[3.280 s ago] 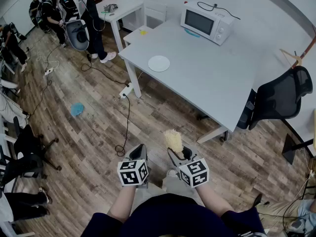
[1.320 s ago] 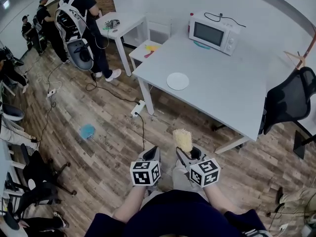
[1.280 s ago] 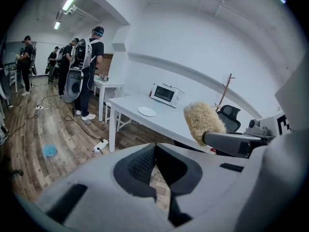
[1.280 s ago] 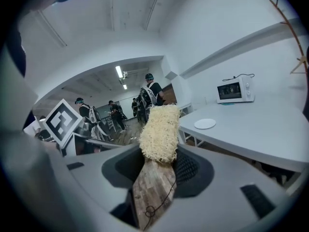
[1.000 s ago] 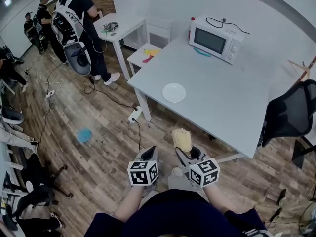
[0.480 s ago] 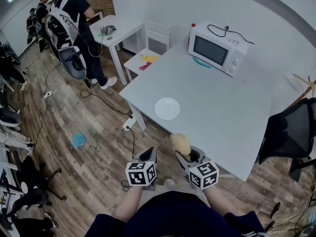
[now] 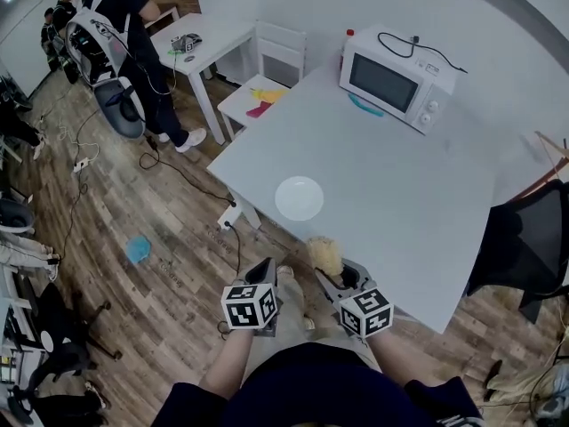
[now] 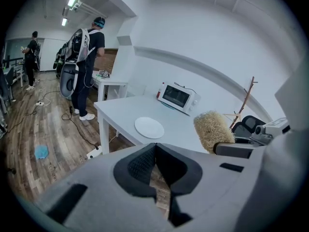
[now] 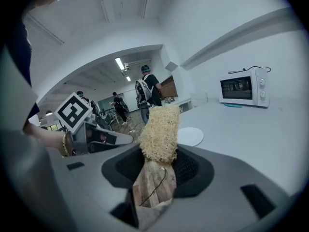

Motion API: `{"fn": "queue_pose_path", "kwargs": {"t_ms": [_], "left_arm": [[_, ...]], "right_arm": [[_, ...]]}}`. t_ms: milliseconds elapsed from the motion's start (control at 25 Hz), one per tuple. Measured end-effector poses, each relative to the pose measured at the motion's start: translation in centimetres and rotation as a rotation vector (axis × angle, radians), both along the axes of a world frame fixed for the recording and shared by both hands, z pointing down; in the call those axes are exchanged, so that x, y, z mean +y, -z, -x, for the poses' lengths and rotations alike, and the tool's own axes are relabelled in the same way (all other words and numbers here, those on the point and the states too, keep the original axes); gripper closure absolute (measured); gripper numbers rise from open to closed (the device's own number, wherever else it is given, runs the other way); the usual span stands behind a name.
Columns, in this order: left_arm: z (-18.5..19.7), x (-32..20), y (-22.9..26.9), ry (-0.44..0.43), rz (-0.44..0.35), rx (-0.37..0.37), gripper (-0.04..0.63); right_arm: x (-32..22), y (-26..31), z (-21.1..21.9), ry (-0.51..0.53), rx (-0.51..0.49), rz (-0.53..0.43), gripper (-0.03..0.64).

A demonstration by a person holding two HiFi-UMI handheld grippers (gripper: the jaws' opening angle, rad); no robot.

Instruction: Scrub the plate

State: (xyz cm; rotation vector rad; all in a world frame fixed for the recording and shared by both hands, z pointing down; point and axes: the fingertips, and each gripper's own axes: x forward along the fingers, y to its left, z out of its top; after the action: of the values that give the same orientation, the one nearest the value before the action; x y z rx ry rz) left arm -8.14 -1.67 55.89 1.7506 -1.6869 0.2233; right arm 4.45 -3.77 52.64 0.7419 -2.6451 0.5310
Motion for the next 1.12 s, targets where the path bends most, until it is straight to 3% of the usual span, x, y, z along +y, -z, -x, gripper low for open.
{"fn": "queue_pose_path", "kwargs": {"t_ms": [520, 1120], "left_arm": [[4.5, -11.3, -2.0, -0.097, 0.035, -0.004, 0.577], [6.1, -18.1, -7.3, -0.277, 0.152, 0.019, 0.575]], "right_arm": [[-9.8, -1.8, 3.4, -0.055, 0.065, 0.02, 0.445], [-15.4, -3.4, 6.5, -0.145, 0.073, 0.081, 0.443]]}}
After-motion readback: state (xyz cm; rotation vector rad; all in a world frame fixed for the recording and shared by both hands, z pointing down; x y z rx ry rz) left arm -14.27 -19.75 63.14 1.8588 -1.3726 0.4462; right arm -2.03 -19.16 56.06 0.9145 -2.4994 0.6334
